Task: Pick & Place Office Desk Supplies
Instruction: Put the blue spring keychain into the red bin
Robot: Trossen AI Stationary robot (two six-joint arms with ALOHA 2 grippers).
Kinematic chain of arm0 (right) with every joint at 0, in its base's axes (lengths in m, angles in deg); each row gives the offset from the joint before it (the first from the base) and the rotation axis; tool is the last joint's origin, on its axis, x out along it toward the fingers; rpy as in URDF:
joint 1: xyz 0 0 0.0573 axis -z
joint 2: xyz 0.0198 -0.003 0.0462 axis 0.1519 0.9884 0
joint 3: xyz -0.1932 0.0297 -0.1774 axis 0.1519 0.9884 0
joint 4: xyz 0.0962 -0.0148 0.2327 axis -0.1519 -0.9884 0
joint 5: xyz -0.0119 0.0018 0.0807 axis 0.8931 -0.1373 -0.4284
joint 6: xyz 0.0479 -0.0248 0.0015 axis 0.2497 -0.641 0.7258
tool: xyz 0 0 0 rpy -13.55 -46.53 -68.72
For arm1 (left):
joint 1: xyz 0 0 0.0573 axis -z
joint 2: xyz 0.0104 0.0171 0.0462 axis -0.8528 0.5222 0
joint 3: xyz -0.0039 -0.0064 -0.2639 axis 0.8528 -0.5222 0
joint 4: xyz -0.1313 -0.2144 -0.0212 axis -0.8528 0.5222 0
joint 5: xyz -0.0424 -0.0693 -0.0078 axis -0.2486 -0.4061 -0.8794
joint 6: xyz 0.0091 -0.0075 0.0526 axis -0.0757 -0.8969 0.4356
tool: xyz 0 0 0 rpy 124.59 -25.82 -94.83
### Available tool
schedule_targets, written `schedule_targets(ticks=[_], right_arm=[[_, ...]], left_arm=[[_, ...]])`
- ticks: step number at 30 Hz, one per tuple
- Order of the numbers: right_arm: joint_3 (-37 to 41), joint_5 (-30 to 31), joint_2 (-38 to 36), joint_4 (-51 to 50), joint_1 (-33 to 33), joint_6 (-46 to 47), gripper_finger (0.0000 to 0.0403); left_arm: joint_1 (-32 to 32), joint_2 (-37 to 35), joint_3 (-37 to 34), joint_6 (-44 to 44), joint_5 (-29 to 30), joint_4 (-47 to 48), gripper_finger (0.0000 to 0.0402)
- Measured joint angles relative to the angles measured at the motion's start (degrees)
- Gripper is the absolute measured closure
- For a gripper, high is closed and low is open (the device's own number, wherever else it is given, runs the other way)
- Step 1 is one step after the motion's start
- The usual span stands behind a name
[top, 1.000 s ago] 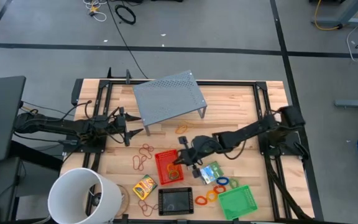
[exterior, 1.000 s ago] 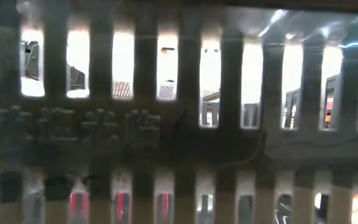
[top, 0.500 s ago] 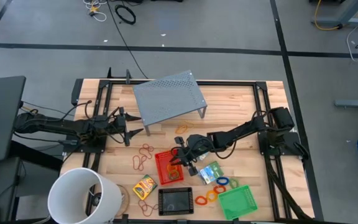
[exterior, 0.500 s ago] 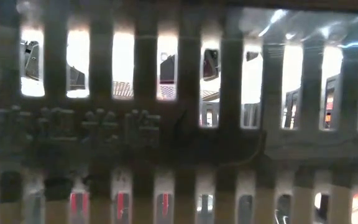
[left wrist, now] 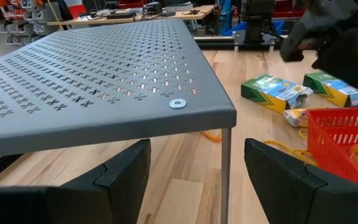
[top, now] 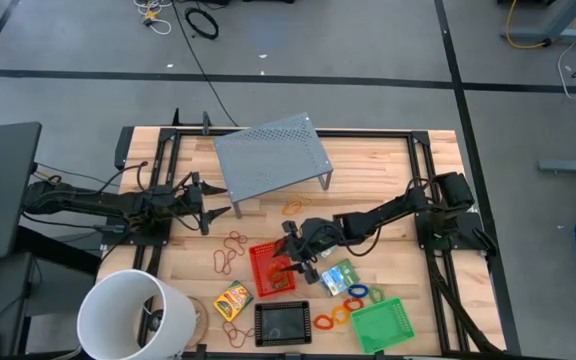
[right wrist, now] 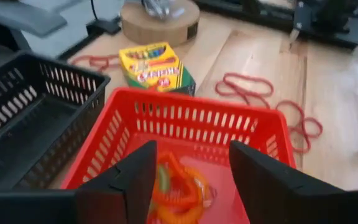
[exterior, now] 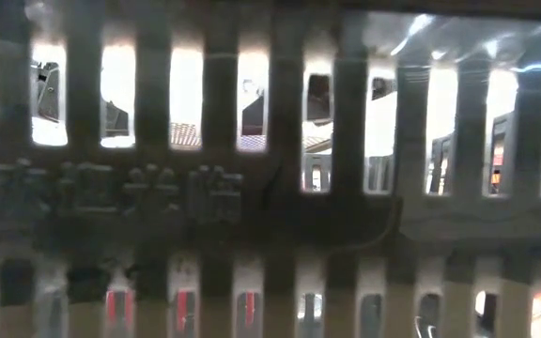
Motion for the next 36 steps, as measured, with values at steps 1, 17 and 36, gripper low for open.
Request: schedule_targets(ticks=[1,17,36], right_arm=[[0.0,1.0,-0.6,-1.1,-0.4,0.0,0.0196],[0.0,13.8,-15.0,-46.5,-9.3,22.7,0.0208],[0.0,9.4,-17.1,-66.7,-20.6,54.1,0.0208]], left_arm=[[0.0,0.0,0.0,0.0,0.0,0.0,0.014],[0.0,0.0,0.0,-0.7,-0.2,1.1,0.014],[0.0,0.0,0.0,-0.7,-0.2,1.2,0.014]])
